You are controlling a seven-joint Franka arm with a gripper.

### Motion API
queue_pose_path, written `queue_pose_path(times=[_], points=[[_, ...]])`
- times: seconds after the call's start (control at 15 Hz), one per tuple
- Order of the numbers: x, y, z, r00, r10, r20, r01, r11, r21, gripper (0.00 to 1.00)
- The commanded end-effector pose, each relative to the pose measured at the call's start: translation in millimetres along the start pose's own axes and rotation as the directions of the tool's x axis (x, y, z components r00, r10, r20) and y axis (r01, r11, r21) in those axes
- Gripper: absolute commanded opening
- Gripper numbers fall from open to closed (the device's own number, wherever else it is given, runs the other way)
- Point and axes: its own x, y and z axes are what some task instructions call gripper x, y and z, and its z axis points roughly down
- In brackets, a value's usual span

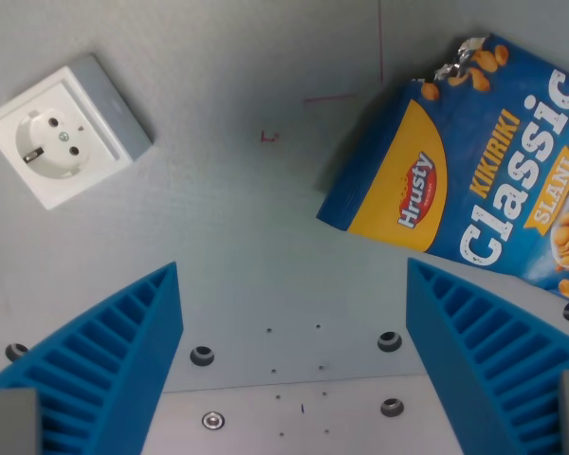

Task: Rotate around gripper negative z

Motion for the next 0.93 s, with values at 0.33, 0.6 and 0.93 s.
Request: queue_pose_path(times=[0.33, 0.6, 0.93], points=[[0.1, 0.3, -1.3, 0.978, -0.208, -0.003, 0.208, 0.978, 0.0, 1.0], [0.1, 0.3, -1.3, 0.966, -0.259, -0.003, 0.259, 0.966, 0.0, 1.0], [0.1, 0.3, -1.3, 0.946, -0.323, -0.003, 0.323, 0.946, -0.001, 1.0]])
